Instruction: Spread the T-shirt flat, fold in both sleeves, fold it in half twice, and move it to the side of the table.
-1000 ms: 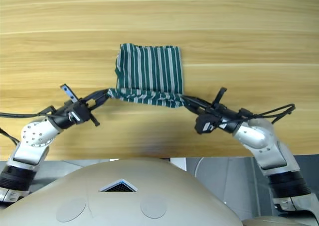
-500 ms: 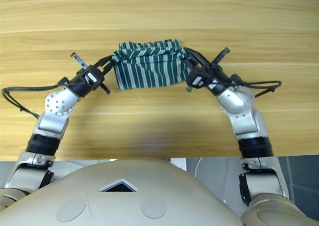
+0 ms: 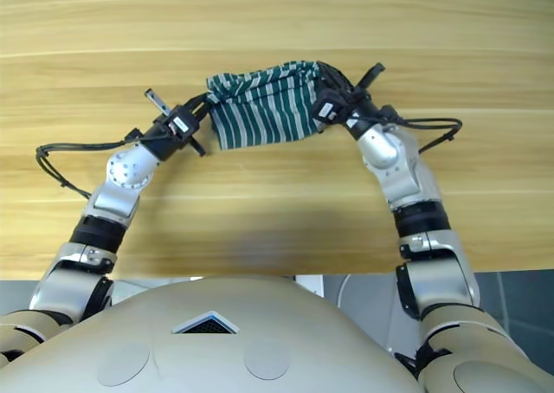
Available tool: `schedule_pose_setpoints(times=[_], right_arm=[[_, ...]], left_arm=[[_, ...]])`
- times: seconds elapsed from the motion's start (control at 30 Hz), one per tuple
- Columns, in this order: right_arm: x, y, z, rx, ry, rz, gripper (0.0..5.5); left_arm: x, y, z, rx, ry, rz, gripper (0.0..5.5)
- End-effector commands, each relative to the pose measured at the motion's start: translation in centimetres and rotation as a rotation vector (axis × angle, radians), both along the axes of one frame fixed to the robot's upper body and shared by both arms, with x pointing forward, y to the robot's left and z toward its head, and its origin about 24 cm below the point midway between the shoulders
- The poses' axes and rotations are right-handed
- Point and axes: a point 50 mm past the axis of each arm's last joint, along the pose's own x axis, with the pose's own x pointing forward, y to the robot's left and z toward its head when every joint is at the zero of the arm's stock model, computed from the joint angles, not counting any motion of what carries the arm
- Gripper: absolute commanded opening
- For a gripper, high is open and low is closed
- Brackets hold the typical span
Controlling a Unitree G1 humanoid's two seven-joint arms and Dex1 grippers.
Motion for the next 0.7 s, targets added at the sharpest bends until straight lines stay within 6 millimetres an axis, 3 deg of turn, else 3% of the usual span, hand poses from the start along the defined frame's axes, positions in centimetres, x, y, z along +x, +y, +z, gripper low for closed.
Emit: schedule_pose_setpoints(times=[0.03,0.33,0.47,0.63,0.7], right_arm=[[0.8,0.7,-0.3,-0.005,0.0,0.0,1.12],[2.7,1.4,-0.9,-0.011,0.007,-0.036,2.48],[4.0,2.0,-0.8,0.002,-0.02,-0.077,3.11],[2.5,4.9,0.8,0.092,-0.107,0.078,3.23],[2.8,5.1,0.9,0.104,-0.095,0.072,3.23]], left_arm=[[1.2,-0.5,0.3,-0.019,0.005,-0.003,0.77],[4.0,0.5,0.8,-0.07,0.002,0.125,2.02],[5.9,2.6,0.2,-0.005,-0.016,0.32,2.58],[6.2,4.4,-0.1,-0.013,-0.079,0.471,2.99],[6.0,5.4,0.2,-0.07,-0.109,0.545,2.99]])
